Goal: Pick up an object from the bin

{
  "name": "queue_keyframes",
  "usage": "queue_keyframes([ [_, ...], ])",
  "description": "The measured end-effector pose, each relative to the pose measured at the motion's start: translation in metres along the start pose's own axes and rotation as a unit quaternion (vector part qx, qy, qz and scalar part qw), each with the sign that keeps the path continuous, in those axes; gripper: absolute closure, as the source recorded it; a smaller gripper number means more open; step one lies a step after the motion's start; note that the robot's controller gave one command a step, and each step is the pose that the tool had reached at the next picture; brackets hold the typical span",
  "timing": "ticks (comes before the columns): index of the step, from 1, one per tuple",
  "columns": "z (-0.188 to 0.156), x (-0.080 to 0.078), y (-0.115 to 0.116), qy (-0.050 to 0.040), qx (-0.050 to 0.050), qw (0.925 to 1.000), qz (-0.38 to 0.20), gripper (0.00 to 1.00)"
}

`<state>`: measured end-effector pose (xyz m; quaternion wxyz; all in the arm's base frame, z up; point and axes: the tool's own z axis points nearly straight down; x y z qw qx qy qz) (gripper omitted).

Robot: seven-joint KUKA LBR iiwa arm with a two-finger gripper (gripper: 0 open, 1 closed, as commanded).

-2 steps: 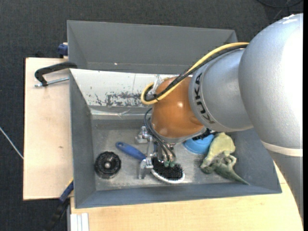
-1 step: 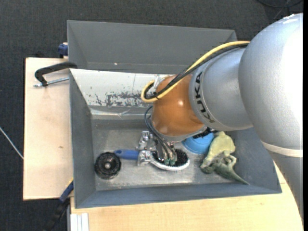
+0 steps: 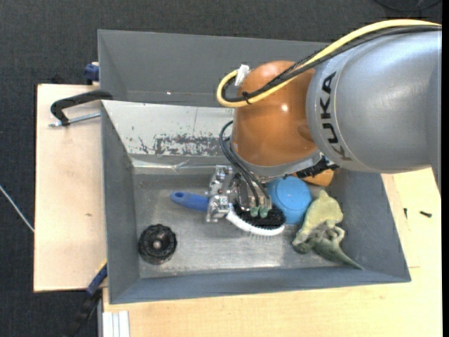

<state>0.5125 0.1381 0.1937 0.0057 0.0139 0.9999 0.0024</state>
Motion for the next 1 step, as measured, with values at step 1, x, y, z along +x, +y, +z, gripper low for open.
queue_keyframes([
  [1, -0.1525, -0.0133, -0.0208, -0.0001, 0.001, 0.9783, -0.207, 1.0],
])
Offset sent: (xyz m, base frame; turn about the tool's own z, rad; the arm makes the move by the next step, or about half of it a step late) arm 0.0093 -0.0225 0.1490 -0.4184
